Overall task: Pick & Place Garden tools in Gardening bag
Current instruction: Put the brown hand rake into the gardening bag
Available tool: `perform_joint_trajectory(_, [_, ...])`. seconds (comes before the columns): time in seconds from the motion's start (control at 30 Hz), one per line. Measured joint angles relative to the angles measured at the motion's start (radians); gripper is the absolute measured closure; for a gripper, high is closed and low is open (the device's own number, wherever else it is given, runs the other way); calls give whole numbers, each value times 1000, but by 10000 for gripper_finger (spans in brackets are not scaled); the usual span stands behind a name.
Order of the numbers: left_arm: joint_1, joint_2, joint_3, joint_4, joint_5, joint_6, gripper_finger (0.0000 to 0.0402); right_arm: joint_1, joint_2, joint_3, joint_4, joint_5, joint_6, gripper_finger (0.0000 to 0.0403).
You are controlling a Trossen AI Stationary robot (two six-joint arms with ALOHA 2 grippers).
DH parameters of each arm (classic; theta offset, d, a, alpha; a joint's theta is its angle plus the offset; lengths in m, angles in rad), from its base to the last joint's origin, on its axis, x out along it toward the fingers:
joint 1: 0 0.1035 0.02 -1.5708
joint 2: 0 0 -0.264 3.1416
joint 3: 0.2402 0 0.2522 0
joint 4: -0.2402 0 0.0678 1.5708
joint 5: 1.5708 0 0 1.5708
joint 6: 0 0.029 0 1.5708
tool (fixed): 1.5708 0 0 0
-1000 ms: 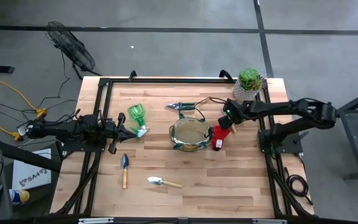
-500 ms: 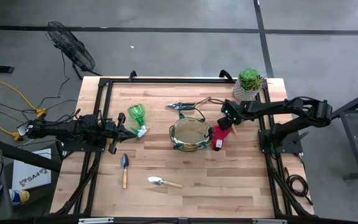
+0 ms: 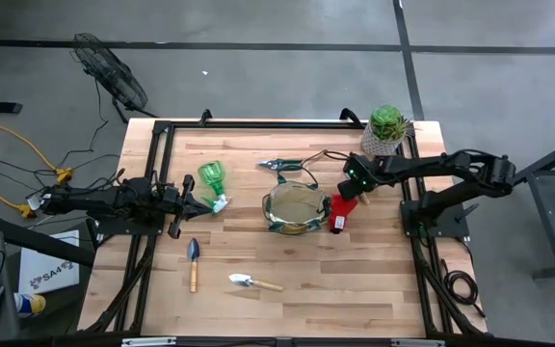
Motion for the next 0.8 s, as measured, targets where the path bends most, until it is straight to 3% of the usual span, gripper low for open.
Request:
perform_joint_trajectory(0.3, [0, 0, 0, 0, 0, 0, 402, 2, -133, -5, -116, -75, 71, 349])
perform_joint_trajectory(0.63, [0, 0, 0, 0, 0, 0, 402, 21, -402, -1, -363, -198, 135, 349])
perform_joint_trajectory(0.8, [0, 0, 0, 0, 0, 0, 402, 63, -526, 66, -446, -241, 163, 349])
